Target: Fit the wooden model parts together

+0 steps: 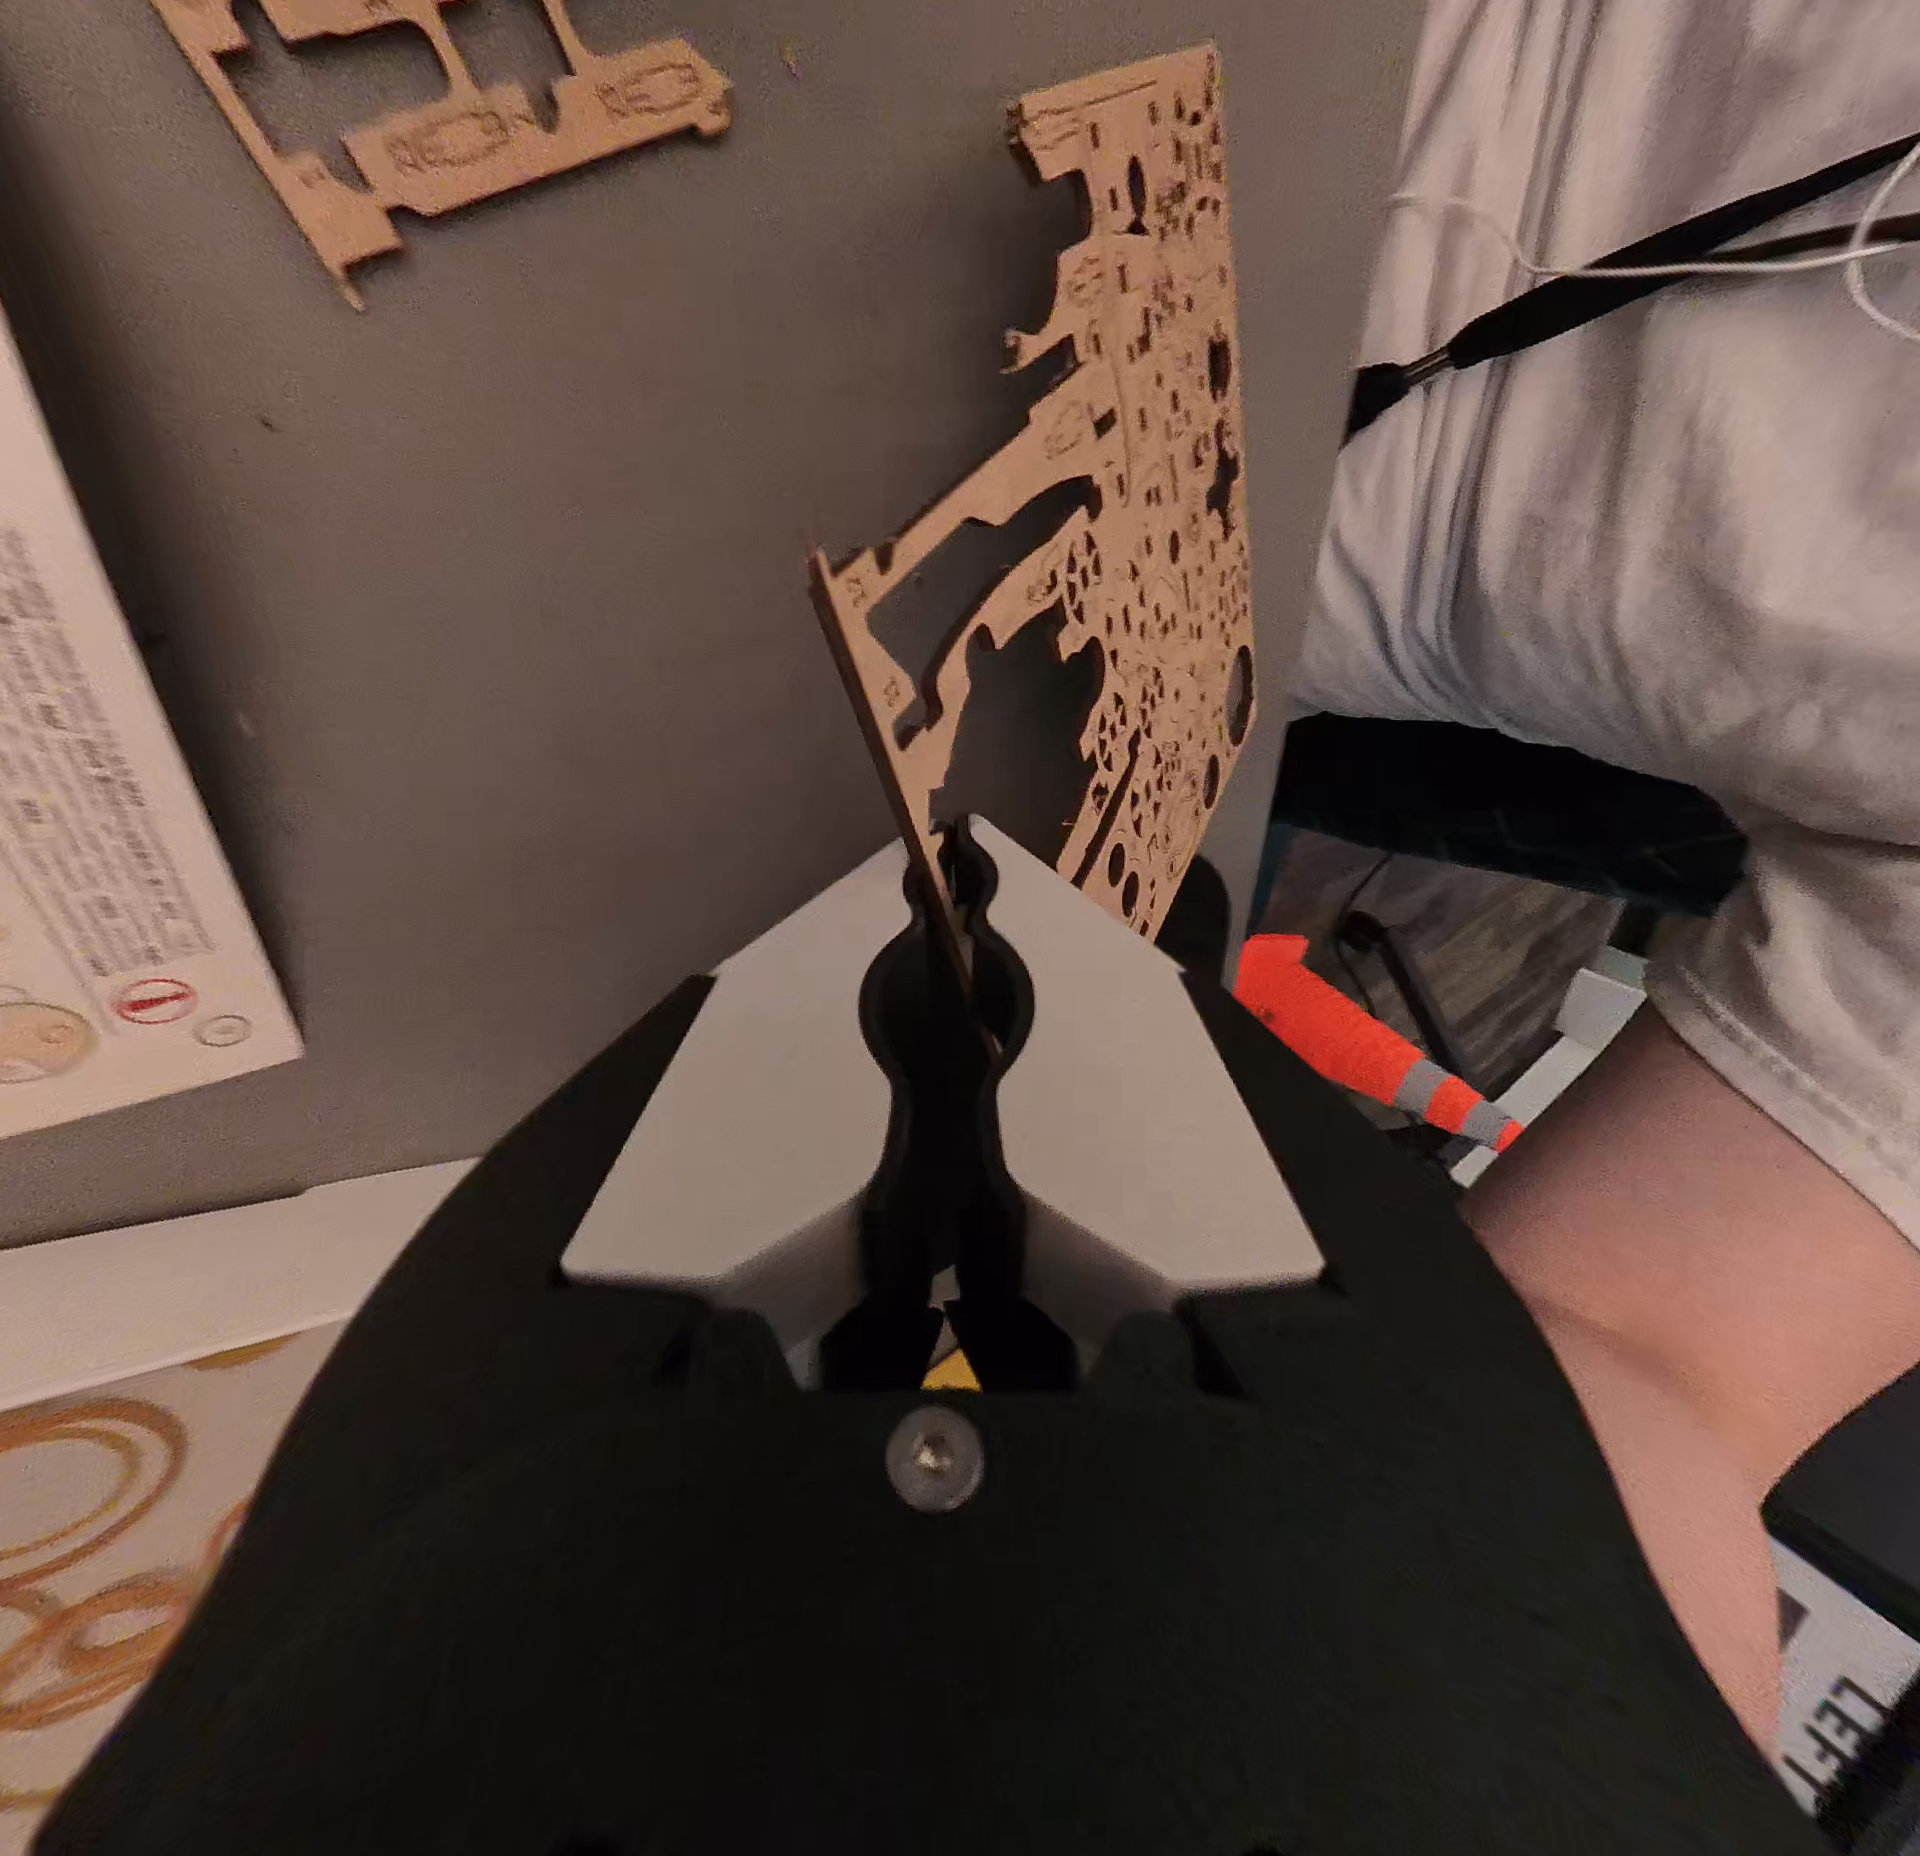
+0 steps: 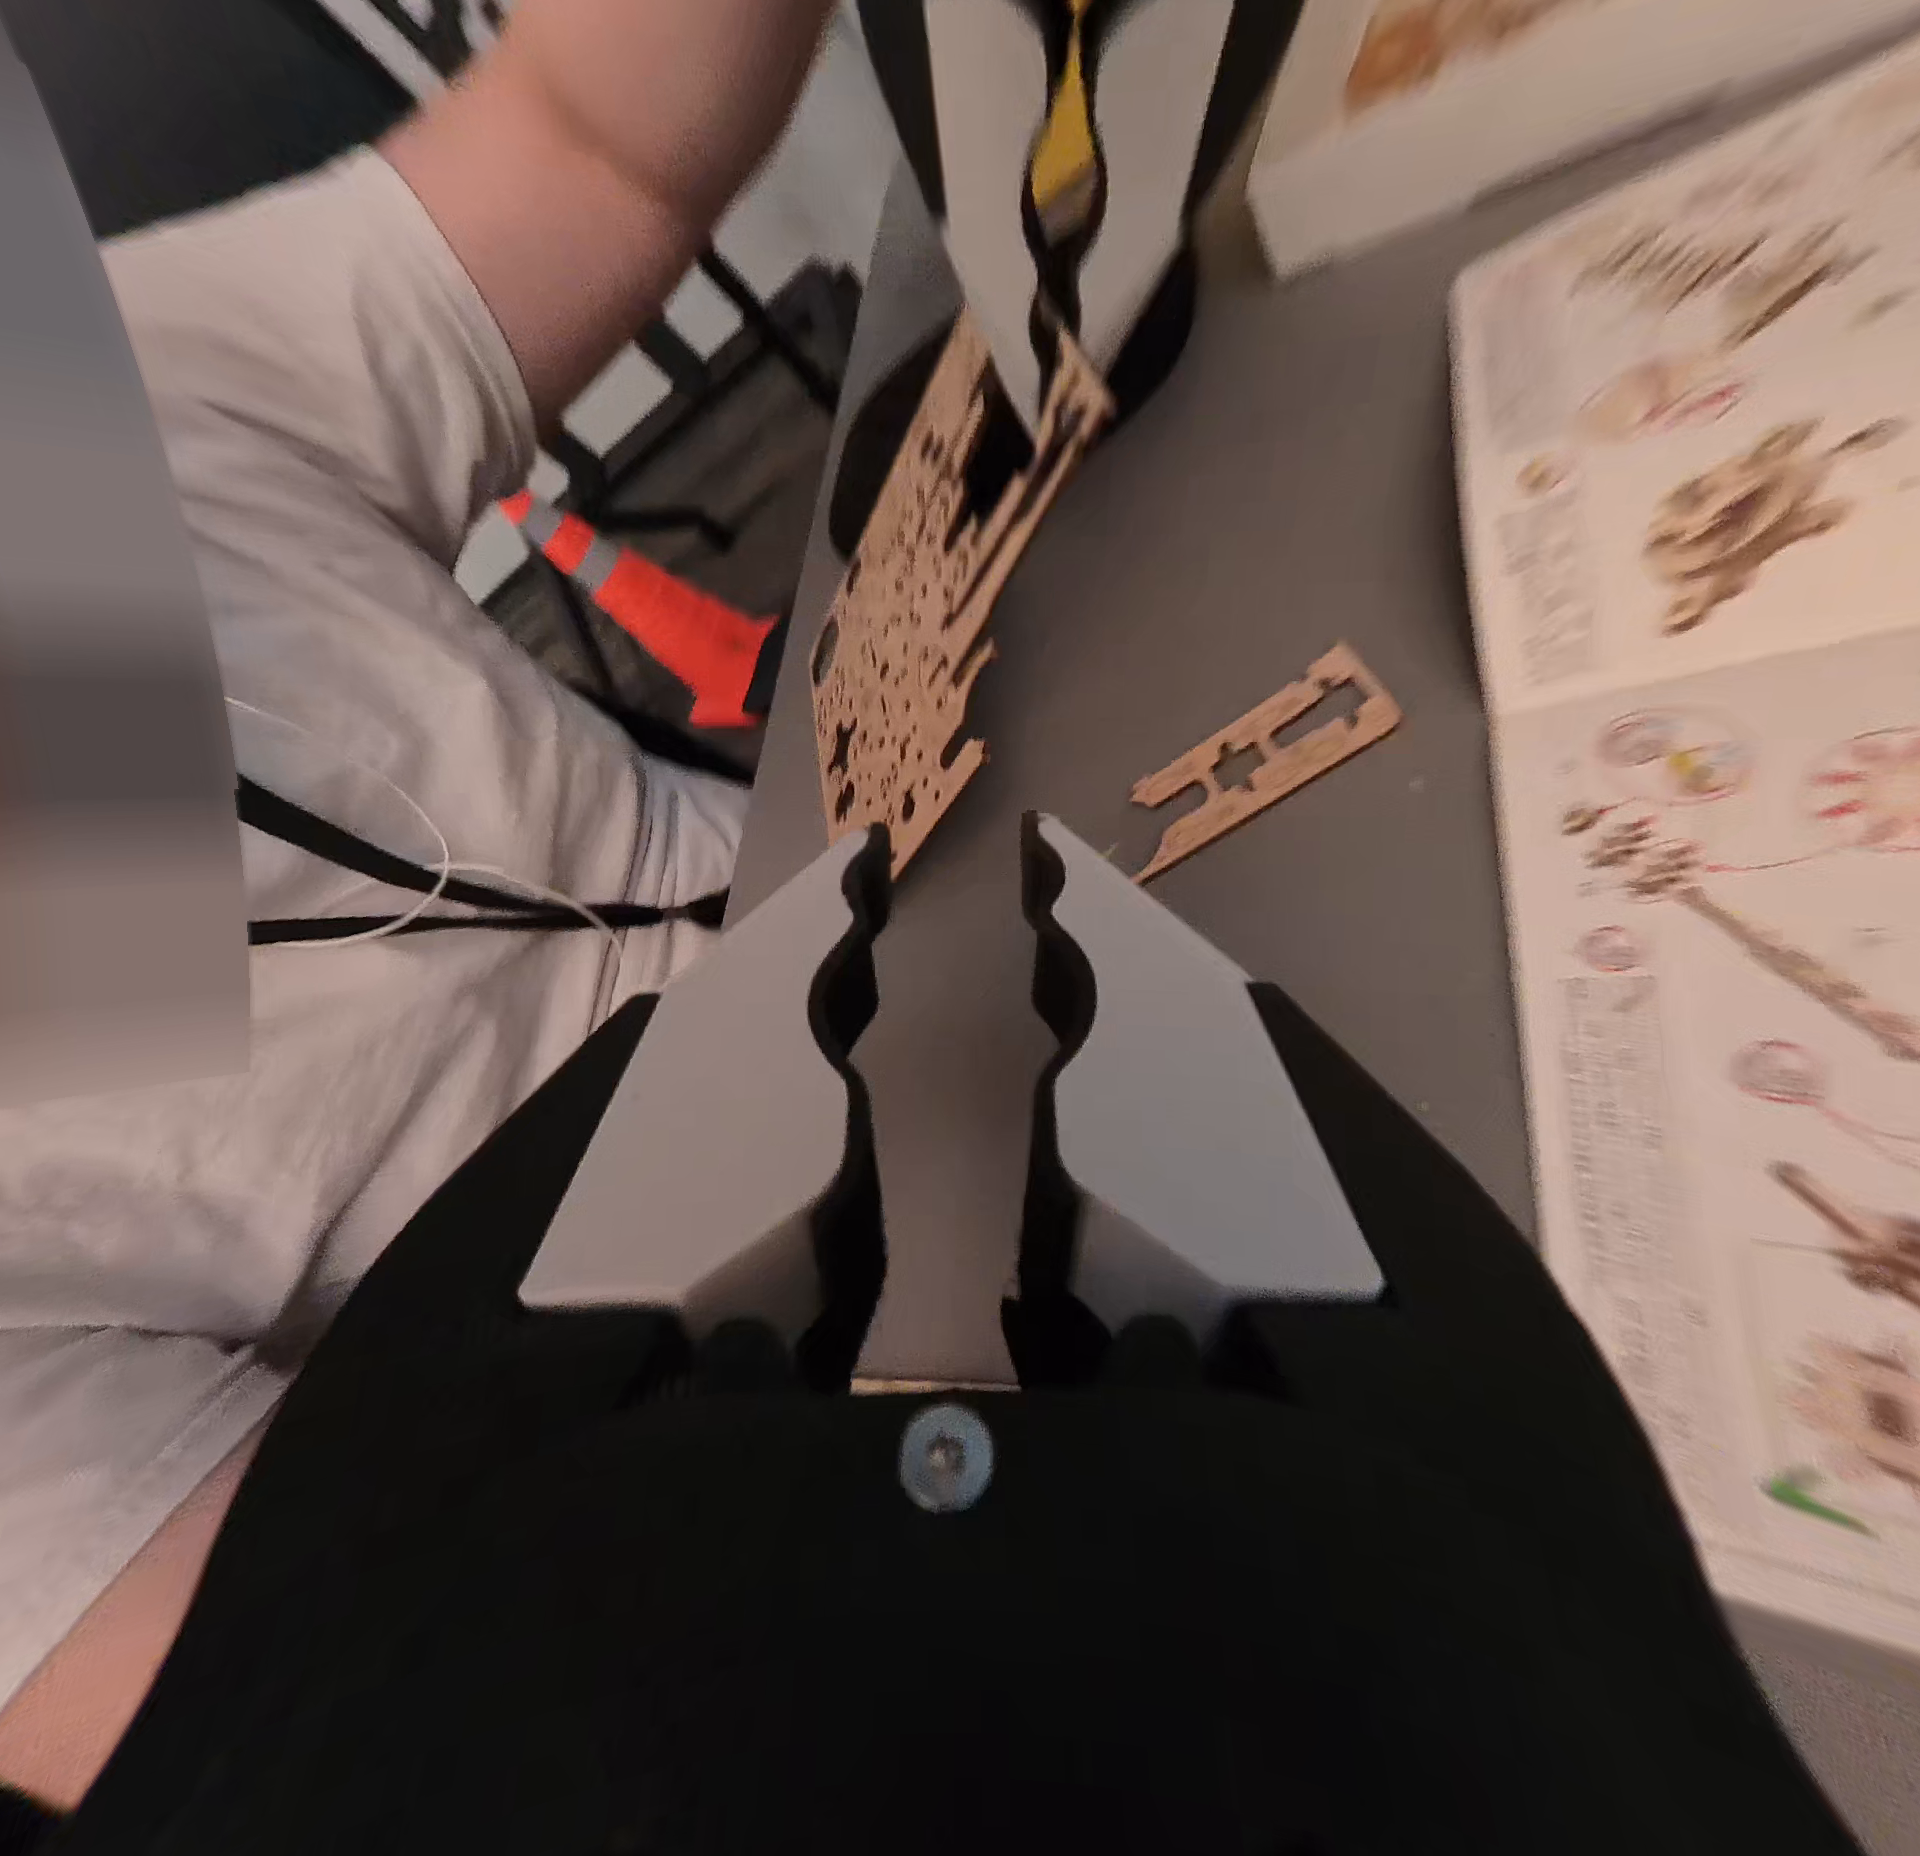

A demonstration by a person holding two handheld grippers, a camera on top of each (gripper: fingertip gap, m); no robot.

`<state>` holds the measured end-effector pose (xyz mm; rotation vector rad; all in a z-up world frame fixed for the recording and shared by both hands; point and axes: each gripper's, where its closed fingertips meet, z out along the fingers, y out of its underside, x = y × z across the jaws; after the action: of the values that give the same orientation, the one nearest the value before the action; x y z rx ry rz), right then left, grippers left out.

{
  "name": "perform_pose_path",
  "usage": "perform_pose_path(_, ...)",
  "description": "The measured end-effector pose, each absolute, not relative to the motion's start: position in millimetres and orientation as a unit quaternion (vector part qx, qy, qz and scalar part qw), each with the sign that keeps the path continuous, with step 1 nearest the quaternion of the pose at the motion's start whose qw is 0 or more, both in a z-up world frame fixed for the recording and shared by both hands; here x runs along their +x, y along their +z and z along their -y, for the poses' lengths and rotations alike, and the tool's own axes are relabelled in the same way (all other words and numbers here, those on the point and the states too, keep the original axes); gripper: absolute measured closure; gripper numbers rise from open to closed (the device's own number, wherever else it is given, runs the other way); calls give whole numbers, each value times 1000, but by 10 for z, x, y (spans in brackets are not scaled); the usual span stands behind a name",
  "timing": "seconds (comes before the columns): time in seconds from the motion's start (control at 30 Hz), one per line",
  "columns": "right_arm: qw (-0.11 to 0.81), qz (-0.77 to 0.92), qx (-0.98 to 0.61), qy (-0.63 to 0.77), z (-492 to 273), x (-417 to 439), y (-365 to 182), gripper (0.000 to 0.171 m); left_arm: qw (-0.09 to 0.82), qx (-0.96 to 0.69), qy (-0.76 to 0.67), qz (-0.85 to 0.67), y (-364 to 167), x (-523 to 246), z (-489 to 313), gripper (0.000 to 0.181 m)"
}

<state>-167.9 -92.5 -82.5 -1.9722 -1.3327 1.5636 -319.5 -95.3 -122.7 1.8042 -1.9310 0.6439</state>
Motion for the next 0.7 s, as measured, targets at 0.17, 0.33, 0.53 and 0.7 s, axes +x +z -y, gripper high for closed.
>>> perform_pose_path(0.17,259,424,-666,557,613,-1505,-580,149,183,649,179,717,-1257,-3110,753,181)
perform_pose_path(0.33,222,416,-693,545,571,-1476,-820,150,129,640,153,742,-1252,-2903,604,181)
perform_pose_path(0.53,140,410,-713,551,687,-1833,-1105,141,98,623,140,763,-1245,-2772,559,181)
perform_pose_path(0.7,137,397,-718,555,729,-2161,-1155,129,76,617,153,768,-1195,-2712,561,181)
